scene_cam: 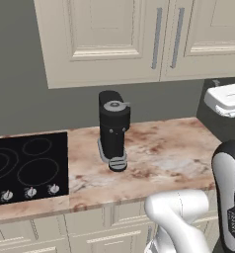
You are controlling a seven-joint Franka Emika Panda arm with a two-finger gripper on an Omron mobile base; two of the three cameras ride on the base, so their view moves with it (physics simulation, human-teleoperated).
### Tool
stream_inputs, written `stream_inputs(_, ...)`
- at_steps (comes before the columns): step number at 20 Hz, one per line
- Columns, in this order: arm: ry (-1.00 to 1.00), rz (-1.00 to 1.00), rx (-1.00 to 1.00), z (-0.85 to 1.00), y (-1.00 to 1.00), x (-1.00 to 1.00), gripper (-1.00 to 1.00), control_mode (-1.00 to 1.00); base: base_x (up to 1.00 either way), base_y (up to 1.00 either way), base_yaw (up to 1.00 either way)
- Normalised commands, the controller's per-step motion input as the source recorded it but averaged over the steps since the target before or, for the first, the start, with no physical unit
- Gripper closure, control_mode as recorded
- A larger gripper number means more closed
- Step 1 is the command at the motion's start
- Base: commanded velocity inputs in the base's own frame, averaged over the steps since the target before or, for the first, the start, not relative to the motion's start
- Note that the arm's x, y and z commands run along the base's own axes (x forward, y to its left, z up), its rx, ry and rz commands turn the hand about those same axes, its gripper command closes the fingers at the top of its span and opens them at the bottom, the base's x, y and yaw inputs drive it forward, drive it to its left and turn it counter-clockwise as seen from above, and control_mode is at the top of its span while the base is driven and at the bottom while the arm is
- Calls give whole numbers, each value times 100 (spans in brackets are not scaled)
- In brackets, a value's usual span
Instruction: Open the cabinet directly in front. Then move the beer and the mug to the dining counter with the jar on it.
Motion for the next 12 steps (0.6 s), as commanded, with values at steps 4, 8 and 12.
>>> stream_inputs(4,0,0,0,0,0,6,-100,-100,0,0,0)
stream_inputs(8,-1,0,0,0,-1,28,-100,-100,0,0,0)
stream_inputs(12,-3,0,1,0,-10,43,-100,-100,0,0,0)
